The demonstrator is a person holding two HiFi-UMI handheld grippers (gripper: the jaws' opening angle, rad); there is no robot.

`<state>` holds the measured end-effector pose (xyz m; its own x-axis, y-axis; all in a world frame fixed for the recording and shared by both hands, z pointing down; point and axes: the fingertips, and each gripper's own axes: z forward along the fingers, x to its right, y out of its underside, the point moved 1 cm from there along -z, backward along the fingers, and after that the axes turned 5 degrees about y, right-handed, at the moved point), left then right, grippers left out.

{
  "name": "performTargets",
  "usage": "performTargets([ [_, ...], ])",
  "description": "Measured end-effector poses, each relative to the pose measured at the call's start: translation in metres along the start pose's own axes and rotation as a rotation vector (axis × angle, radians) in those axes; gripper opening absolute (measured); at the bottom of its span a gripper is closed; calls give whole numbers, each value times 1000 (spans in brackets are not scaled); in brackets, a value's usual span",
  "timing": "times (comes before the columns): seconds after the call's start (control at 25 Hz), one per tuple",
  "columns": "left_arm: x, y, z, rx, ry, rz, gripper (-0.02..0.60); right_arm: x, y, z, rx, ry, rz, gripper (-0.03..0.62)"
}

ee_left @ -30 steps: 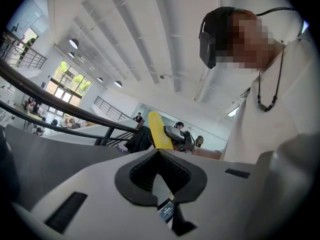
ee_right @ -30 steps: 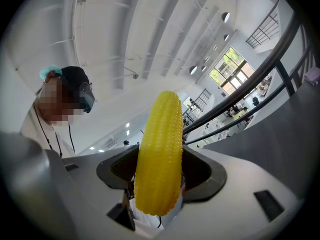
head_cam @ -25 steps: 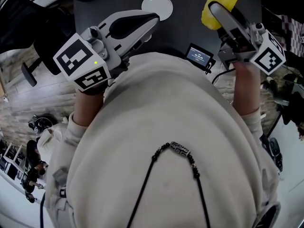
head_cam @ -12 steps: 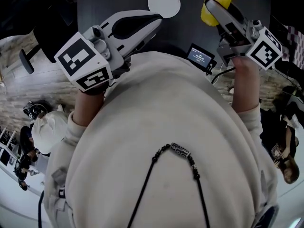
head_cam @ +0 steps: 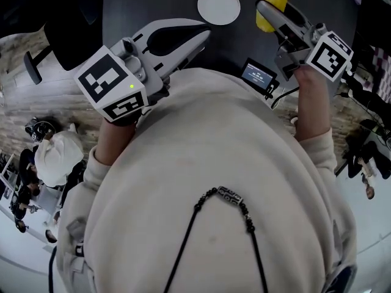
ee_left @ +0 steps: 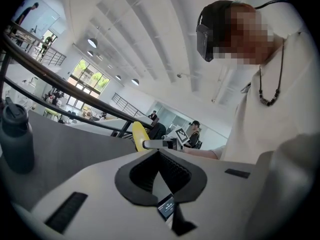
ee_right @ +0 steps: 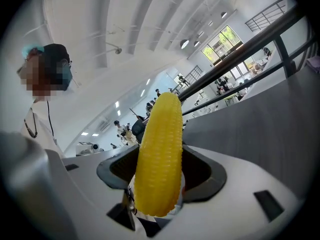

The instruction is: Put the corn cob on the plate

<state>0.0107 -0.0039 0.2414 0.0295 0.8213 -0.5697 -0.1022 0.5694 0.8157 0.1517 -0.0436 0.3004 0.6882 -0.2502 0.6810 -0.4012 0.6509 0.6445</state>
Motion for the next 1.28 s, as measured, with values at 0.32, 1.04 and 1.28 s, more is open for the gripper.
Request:
performTargets([
  [0.32, -10, 9, -11, 21, -39, -61, 2, 27, 13, 24, -76, 41, -4, 272],
  [1.04, -26, 28, -35, 42, -178, -94, 2, 89, 78, 79, -309, 130, 33, 272],
  [1.28, -21, 32, -37, 66, -224, -125, 2, 114, 102, 87, -398, 173, 24, 272],
])
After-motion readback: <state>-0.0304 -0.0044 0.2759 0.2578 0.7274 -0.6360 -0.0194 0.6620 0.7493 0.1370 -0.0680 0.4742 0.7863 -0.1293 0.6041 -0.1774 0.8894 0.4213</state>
